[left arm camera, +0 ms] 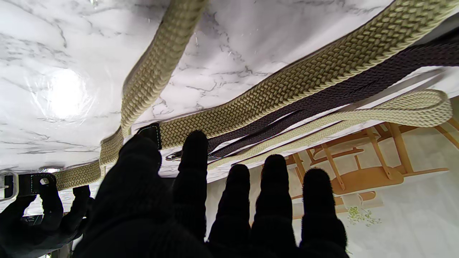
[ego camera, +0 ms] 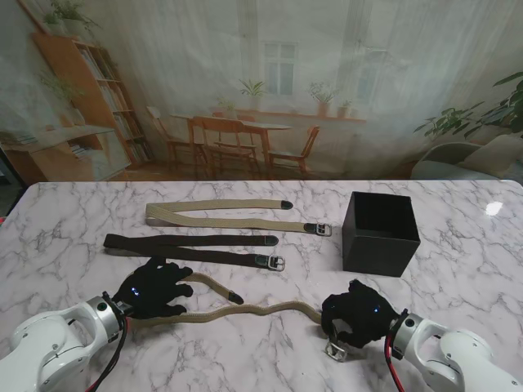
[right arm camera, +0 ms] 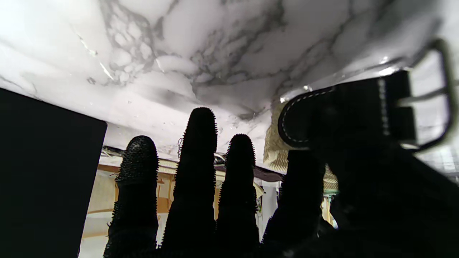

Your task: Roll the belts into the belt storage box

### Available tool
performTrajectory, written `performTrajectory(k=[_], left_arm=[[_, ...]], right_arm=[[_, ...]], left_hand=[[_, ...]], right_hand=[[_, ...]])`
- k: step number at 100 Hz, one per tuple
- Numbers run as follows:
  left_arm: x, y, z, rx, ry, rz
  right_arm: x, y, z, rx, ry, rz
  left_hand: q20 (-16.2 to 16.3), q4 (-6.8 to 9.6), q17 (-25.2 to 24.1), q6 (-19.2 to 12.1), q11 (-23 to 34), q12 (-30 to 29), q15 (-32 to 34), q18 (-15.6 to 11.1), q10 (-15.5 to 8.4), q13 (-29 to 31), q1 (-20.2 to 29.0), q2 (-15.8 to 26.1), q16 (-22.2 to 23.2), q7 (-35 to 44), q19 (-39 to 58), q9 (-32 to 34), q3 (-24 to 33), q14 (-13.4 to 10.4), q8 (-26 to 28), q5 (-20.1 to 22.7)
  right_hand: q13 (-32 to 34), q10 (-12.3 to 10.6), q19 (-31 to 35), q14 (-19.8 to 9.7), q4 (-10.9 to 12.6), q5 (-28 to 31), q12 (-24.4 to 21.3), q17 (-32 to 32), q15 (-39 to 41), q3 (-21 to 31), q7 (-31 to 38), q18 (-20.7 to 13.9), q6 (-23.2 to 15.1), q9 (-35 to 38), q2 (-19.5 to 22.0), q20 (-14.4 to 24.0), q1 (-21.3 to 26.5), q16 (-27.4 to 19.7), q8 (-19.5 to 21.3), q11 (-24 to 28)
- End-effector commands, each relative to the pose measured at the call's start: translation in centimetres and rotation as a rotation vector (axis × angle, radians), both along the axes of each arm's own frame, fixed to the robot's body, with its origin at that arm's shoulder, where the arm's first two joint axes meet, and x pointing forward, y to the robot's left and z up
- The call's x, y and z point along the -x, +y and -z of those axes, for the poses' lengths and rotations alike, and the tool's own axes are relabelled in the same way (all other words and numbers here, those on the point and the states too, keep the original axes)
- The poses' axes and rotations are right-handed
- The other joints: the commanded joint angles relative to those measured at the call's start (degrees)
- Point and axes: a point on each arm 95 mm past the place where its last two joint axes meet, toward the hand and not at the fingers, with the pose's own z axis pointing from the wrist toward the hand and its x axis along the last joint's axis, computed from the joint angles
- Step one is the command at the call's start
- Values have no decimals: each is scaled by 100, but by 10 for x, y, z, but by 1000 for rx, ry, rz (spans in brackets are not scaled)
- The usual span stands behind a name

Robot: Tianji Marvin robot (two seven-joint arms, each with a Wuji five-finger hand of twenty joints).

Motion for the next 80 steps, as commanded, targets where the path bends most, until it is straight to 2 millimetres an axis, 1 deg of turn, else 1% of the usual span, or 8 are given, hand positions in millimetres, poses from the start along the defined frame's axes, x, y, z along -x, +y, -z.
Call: performTrajectory(k=[1, 28, 39, 49, 56, 61, 68, 80], left_arm=[[0, -1, 2, -7, 10, -3], [-1, -2, 4, -2, 16, -2], [-1, -3, 4, -1, 21, -1], [-1, -4, 5, 0, 22, -1], [-1, -4, 5, 1, 23, -1], [-1, -4, 5, 1, 23, -2], [-1, -4, 5, 1, 23, -2], [-1, -4, 5, 1, 23, -3]], right_arm=[[1, -1, 1, 3, -10, -6], [-1, -5, 3, -35, -55, 19], [-3, -3, 8, -60, -71, 41], [-4, -1, 12, -70, -64, 64], [-4, 0, 14, -81, -54, 81], [-4, 1, 15, -88, -55, 90], [-4, 1, 16, -90, -58, 99], [-4, 2, 17, -100, -53, 112]], left_hand=[[-61, -102, -108, 103, -103, -57, -89, 182, 84, -140, 21, 256, -44, 34, -151, -230, -77, 60, 50, 47], [-61, -101, -114, 101, -102, -57, -92, 179, 81, -146, 14, 262, -44, 35, -157, -232, -78, 63, 47, 48], [-63, -102, -119, 103, -107, -59, -93, 184, 87, -151, 2, 272, -45, 32, -163, -242, -80, 58, 43, 45], [-60, -101, -124, 96, -105, -58, -95, 184, 87, -153, 7, 272, -45, 31, -163, -238, -77, 57, 43, 45], [-62, -102, -129, 108, -107, -58, -96, 179, 85, -157, 0, 279, -45, 31, -168, -243, -80, 54, 42, 46], [-62, -102, -131, 107, -109, -59, -98, 180, 88, -162, -7, 284, -46, 30, -171, -247, -81, 55, 40, 46], [-63, -102, -134, 105, -108, -58, -98, 181, 89, -164, -5, 284, -46, 27, -175, -247, -80, 60, 37, 44], [-66, -103, -146, 102, -111, -59, -100, 186, 90, -172, -16, 292, -46, 26, -186, -257, -84, 54, 37, 41]], right_hand=[[-120, -69, 46, -36, -182, 366, 24, -118, 105, -306, 405, 124, -193, 94, 31, -34, -334, 36, -80, 51], [-210, 166, -1, 137, -117, 1540, 65, -171, -36, -749, 763, 274, 119, 445, 286, -40, -541, -101, -357, 54], [-165, 570, -24, 282, -74, 2271, -274, -111, -340, -693, 804, 347, 625, 804, 191, -94, -493, -335, -788, -317], [-63, 891, -73, 468, -74, 2209, -474, -94, -495, -582, 696, 475, 893, 1079, 77, -151, -337, -430, -923, -575], [57, 927, -112, 530, -71, 1981, -507, -94, -541, -545, 663, 558, 1025, 1319, 18, -178, -207, -439, -939, -605], [152, 882, -106, 513, -63, 1608, -476, -53, -589, -518, 767, 570, 979, 1546, -13, -182, -156, -433, -557, -530], [58, 790, -132, 491, -49, 1224, -205, -64, -770, -525, 1017, 577, 709, 1689, -22, -200, -169, -477, 506, -289], [-148, 988, -117, 722, -10, 973, 201, 10, -971, -414, 1468, 592, 725, 897, 26, -202, -125, -640, 575, -126]])
